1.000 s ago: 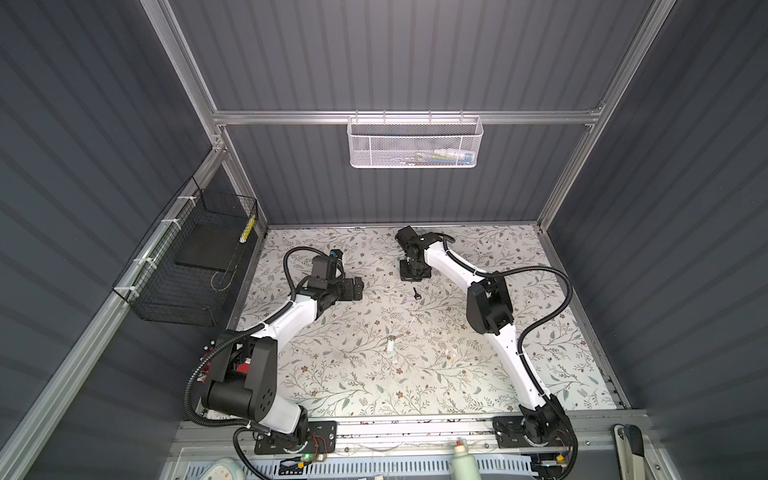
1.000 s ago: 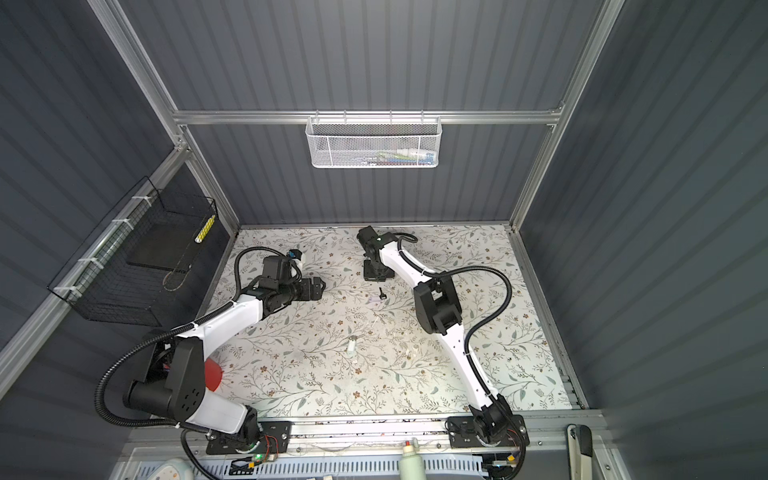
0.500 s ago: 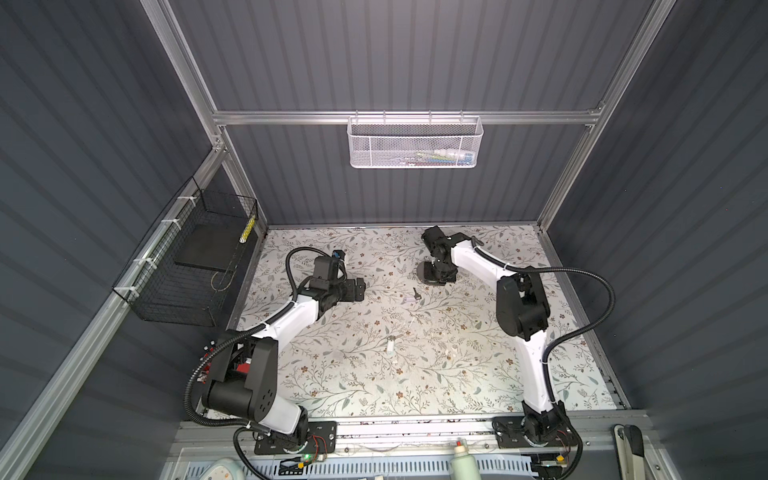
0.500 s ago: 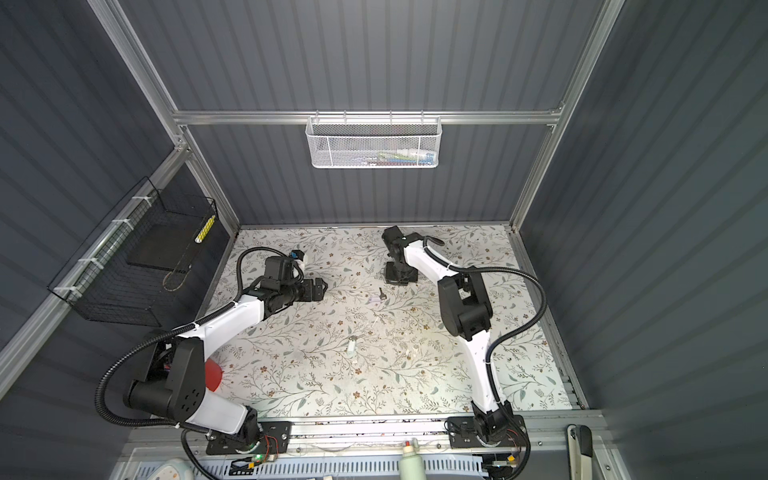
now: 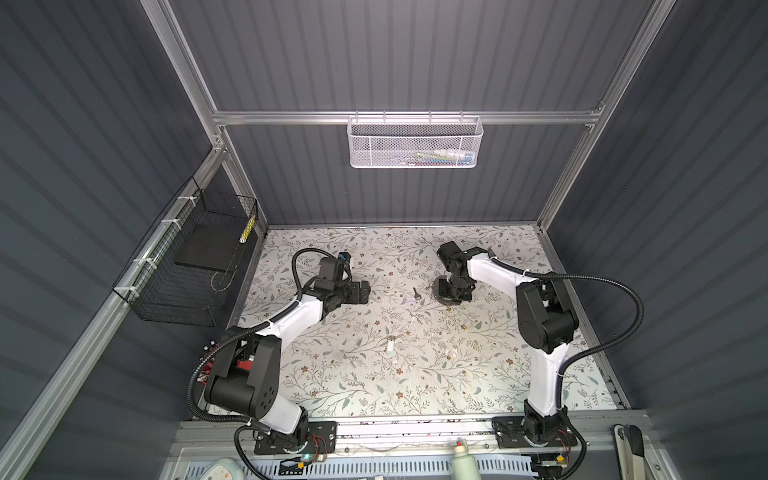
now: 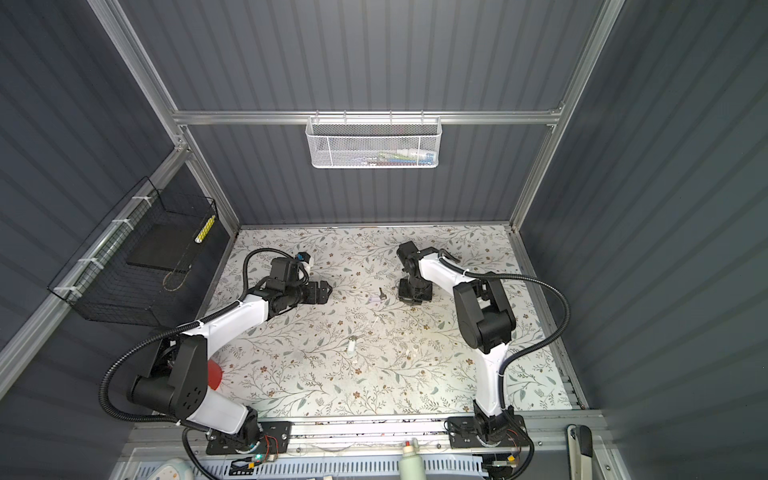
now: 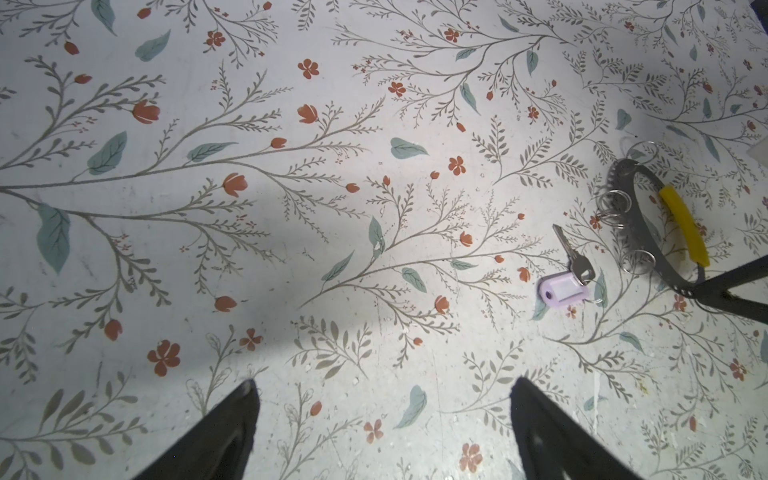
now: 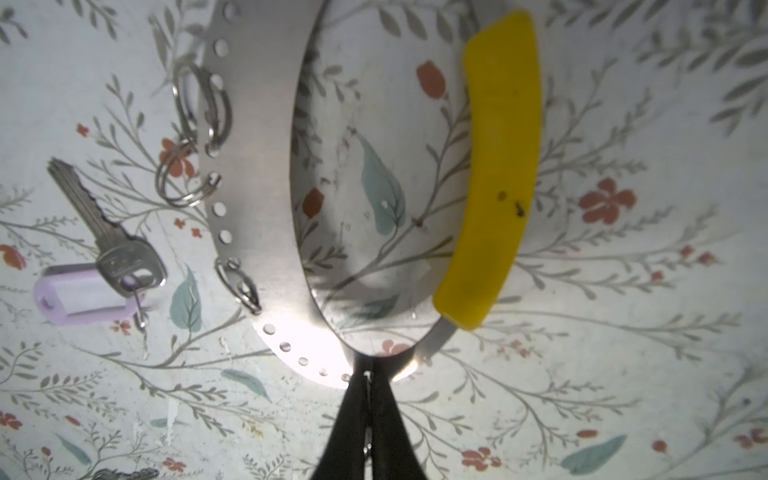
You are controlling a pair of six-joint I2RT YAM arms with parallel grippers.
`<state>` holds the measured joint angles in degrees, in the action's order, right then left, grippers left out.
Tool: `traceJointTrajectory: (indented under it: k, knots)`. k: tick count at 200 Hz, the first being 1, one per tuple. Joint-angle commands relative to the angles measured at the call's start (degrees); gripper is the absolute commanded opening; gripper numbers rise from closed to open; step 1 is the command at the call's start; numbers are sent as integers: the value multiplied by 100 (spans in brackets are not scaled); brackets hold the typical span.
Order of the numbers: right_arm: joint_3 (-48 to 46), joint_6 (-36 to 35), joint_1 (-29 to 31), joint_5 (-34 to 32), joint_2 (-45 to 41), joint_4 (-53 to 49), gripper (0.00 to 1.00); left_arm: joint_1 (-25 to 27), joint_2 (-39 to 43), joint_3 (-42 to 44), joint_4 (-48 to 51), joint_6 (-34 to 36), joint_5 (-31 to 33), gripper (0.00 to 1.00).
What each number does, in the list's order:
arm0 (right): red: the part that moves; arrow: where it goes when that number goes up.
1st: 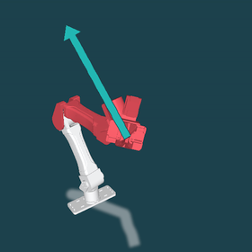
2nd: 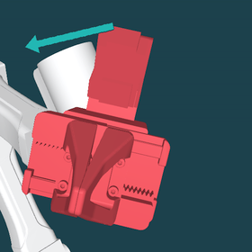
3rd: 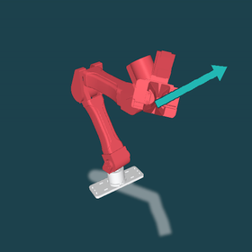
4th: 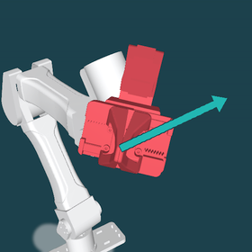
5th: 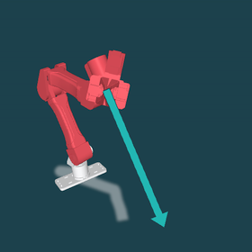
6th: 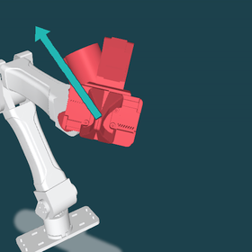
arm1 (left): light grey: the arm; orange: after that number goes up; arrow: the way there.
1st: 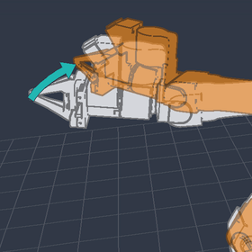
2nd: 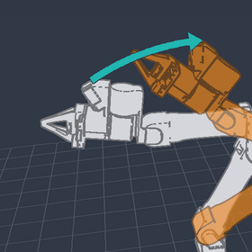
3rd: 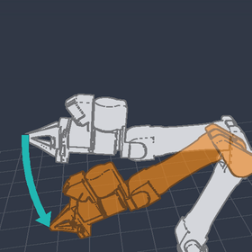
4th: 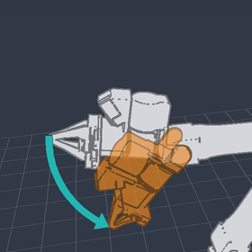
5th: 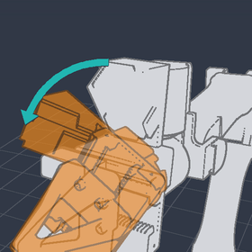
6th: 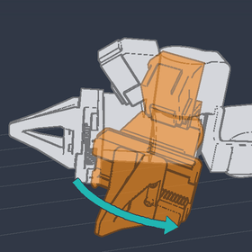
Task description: Put the keys on the keyring
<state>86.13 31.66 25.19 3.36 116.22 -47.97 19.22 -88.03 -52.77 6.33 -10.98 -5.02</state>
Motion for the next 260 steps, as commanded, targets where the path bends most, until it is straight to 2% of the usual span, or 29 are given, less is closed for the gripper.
traceJointTrajectory:
  k: [1,19,38,46,56,63,75,83,102,121,134,156,167,179,192,221,260]
  knots:
    - [-88,258,88,227,-145,-70,9,46,-48,-190,123,105,-125,95]
    - [55,259,200,245,-95,-170,12,63,-39,-181,117,105,-147,95]
    - [205,249,249,365,-56,-221,20,81,-32,-172,114,87,-164,95]
    - [220,242,257,442,-73,-211,25,97,-21,-168,110,86,-166,95]
    - [213,217,244,472,-127,-209,40,99,0,-163,115,74,-160,95]
    - [215,160,235,500,-179,-211,47,105,9,-146,122,71,-157,95]
    - [207,-94,239,505,-348,-180,53,103,29,-147,131,91,-156,95]
    - [259,-365,225,358,-464,-236,55,108,44,-137,132,95,-155,95]
    - [142,-1565,210,-260,-862,-44,53,116,58,-136,114,118,-161,95]
    - [-125,-3273,192,-583,-1219,328,46,125,39,-146,110,163,-175,95]
    - [-388,-4529,165,-344,-1451,587,43,134,40,-163,109,206,-199,95]
    - [-930,-7054,130,219,-1709,721,42,143,49,-154,79,269,-202,95]
    - [-1233,-8043,120,185,-1776,883,43,143,58,-147,64,295,-219,95]
    - [-1477,-8813,33,263,-1800,1068,43,151,66,-147,86,316,-221,95]
    - [-1543,-9420,-68,363,-1740,1107,42,158,96,-147,97,364,-228,95]
    - [-1513,-10034,-242,565,-1527,1243,40,165,135,-127,92,436,-219,95]
    - [-1415,-10414,-307,787,-1204,1422,40,176,94,-127,85,448,-218,95]
